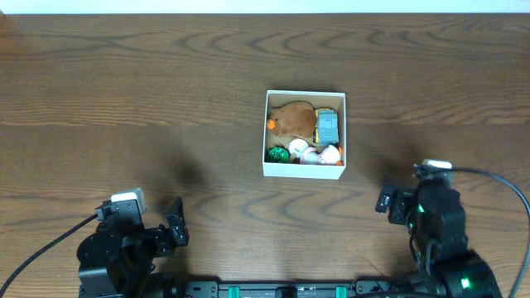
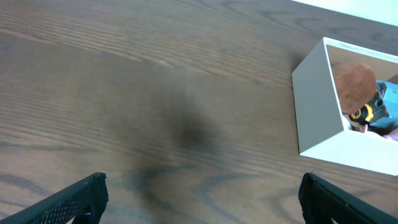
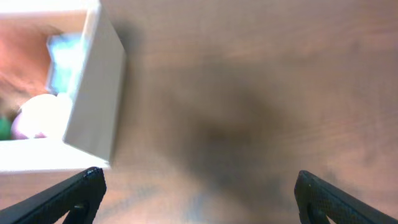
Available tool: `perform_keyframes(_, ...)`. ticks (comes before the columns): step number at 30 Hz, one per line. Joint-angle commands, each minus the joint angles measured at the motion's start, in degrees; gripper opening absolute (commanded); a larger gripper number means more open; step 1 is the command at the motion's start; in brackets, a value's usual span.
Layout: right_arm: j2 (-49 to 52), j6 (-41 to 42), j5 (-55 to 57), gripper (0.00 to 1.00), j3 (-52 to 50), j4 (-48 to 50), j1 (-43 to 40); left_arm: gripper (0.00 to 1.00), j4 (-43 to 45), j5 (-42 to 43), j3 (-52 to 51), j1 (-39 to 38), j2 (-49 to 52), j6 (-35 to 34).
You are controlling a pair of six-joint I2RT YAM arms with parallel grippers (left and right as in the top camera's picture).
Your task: Pack container
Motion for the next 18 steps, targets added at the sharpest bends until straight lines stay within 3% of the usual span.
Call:
perform_keyframes(1,-8.85,-5.16,-4.39,0.99,-5.97,4.35,-2.16,0.98,-0.02,0.79,-0.24,0.2,-0.04,0.28)
perform_keyframes(6,-19.54,-6.8,-8.31,0.99,-16.57,16.85,-4.44,0.98,-0.02,0.79,-0.24,0.2,-0.04,0.28)
perform_keyframes(12,-24.46,-10.34,-8.52,0.99,-24.7,33.75,-7.13,0.98,-0.02,0.79,-0.24,0.2,-0.04,0.28)
perform_keyframes(15,-25.16,-15.82,-11.21,0.99,-26.82,37.31,-7.76,0.98,-0.02,0.79,-0.24,0.2,-0.04,0.28)
perform_keyframes(18,-25.16,-16.85,-14.58,0.99,-27.71,34.49,-8.66,0.98,-0.02,0.79,-0.24,0.2,-0.04,0.28)
